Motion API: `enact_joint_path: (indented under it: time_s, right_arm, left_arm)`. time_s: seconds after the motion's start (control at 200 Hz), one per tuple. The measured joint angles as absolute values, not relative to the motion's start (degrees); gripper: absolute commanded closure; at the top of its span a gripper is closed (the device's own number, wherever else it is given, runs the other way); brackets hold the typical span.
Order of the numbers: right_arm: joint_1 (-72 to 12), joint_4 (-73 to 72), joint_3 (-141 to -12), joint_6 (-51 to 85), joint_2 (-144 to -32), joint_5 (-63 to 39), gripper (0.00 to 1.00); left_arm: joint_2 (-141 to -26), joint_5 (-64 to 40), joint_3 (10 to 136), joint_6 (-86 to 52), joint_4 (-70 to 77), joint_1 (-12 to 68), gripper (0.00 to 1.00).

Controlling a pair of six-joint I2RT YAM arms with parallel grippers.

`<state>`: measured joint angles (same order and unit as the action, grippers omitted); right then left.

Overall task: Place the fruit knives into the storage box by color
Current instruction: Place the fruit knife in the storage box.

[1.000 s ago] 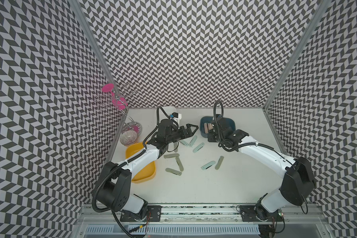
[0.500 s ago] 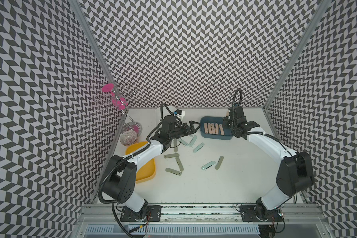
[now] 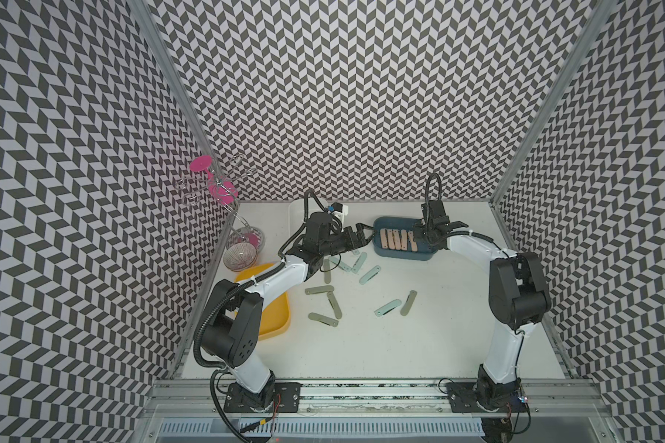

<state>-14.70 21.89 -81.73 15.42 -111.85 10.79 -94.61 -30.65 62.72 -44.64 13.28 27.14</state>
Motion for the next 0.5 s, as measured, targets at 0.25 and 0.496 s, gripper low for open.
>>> enact_joint_path:
  time_s: [0.25, 0.496]
  right_arm:
    - [-14.4, 21.9, -83.2, 14.6, -117.2, 11.7, 0.84]
    - [-14.1, 22.3, -85.3, 14.5, -121.0, 12.6, 0.83]
  left_arm:
    - [-95.0, -31.0, 62.7, -44.6, 13.3, 27.1, 0.02]
    - [-95.3, -31.0, 62.8, -44.7, 13.3, 27.1, 0.03]
